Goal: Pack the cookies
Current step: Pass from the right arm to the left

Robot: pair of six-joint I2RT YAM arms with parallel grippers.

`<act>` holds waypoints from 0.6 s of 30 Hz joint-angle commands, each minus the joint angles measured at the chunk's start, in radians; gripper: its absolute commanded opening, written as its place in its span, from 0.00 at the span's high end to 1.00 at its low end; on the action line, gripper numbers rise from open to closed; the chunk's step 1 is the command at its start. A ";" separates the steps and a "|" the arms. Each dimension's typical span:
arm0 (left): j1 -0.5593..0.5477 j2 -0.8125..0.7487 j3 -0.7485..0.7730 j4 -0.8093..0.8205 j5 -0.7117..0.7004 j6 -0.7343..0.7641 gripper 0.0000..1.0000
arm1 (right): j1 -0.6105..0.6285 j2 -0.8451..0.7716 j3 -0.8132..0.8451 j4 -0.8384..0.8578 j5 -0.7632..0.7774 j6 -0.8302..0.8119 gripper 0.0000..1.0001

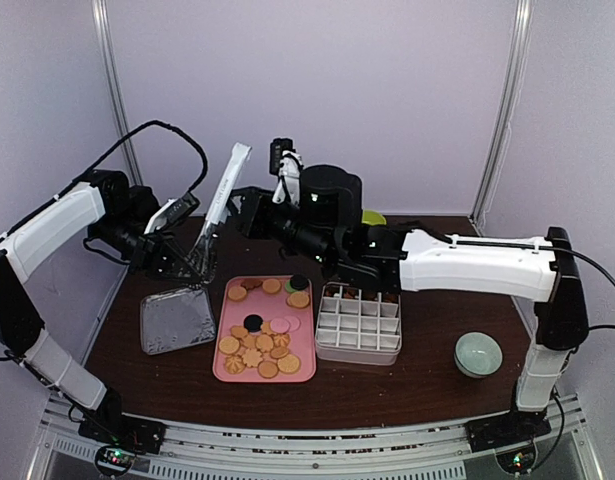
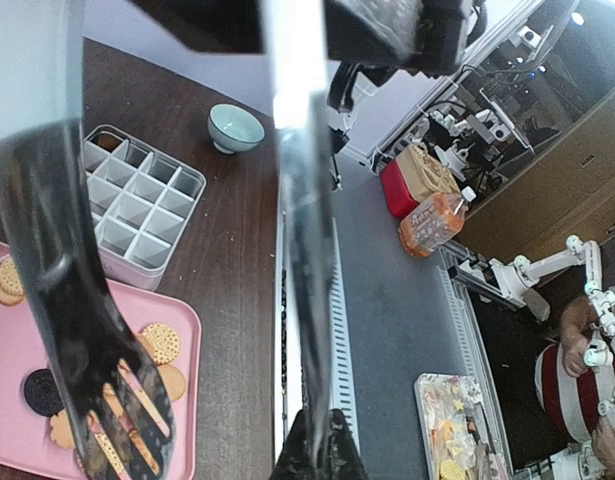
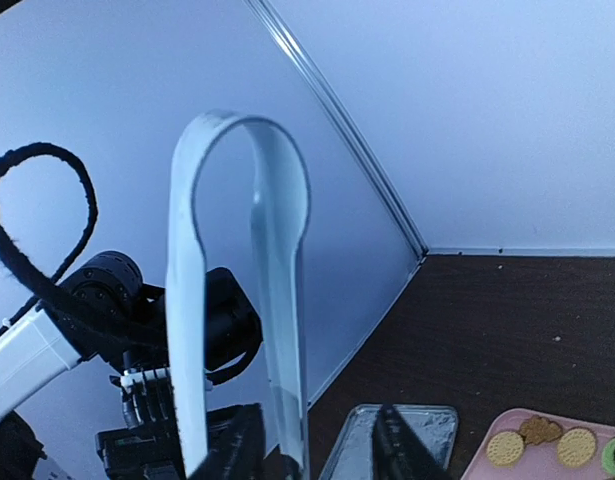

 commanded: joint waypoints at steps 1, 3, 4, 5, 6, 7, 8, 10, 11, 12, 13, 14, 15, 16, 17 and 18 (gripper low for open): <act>0.000 0.000 0.026 -0.019 -0.005 0.020 1.00 | -0.061 -0.094 -0.147 0.100 -0.232 0.040 0.35; -0.001 0.002 0.027 -0.005 -0.015 0.002 1.00 | -0.102 -0.124 -0.201 0.117 -0.348 0.055 0.23; 0.000 0.003 0.026 0.004 -0.021 -0.007 1.00 | -0.118 -0.136 -0.227 0.126 -0.405 0.059 0.19; 0.000 0.002 0.025 0.010 -0.025 -0.011 1.00 | -0.132 -0.147 -0.249 0.140 -0.464 0.066 0.17; 0.001 0.001 0.023 0.017 -0.028 -0.019 1.00 | -0.145 -0.153 -0.262 0.156 -0.522 0.072 0.16; 0.000 0.000 0.021 0.027 -0.031 -0.029 1.00 | -0.155 -0.153 -0.266 0.165 -0.582 0.080 0.14; 0.000 0.000 0.017 0.038 -0.034 -0.039 1.00 | -0.165 -0.148 -0.259 0.171 -0.635 0.087 0.12; 0.000 -0.001 0.010 0.054 -0.043 -0.053 1.00 | -0.173 -0.128 -0.225 0.172 -0.718 0.093 0.08; 0.000 -0.001 0.007 0.060 -0.047 -0.060 1.00 | -0.174 -0.115 -0.197 0.153 -0.738 0.091 0.08; 0.000 -0.002 0.004 0.065 -0.051 -0.064 1.00 | -0.175 -0.100 -0.170 0.137 -0.757 0.085 0.09; 0.000 -0.003 0.002 0.072 -0.058 -0.069 1.00 | -0.175 -0.077 -0.135 0.109 -0.771 0.080 0.10; -0.001 -0.007 0.000 0.079 -0.065 -0.074 1.00 | -0.175 -0.059 -0.101 0.086 -0.784 0.076 0.11; 0.000 -0.009 -0.001 0.081 -0.073 -0.078 1.00 | -0.176 -0.040 -0.056 0.061 -0.794 0.074 0.13; 0.000 -0.011 0.000 0.082 -0.082 -0.078 1.00 | -0.176 -0.019 -0.019 0.033 -0.804 0.071 0.15; 0.001 -0.013 0.002 0.082 -0.089 -0.078 1.00 | -0.175 -0.002 0.010 0.012 -0.818 0.069 0.17; 0.000 -0.016 0.002 0.082 -0.099 -0.078 1.00 | -0.177 0.013 0.038 -0.010 -0.829 0.065 0.19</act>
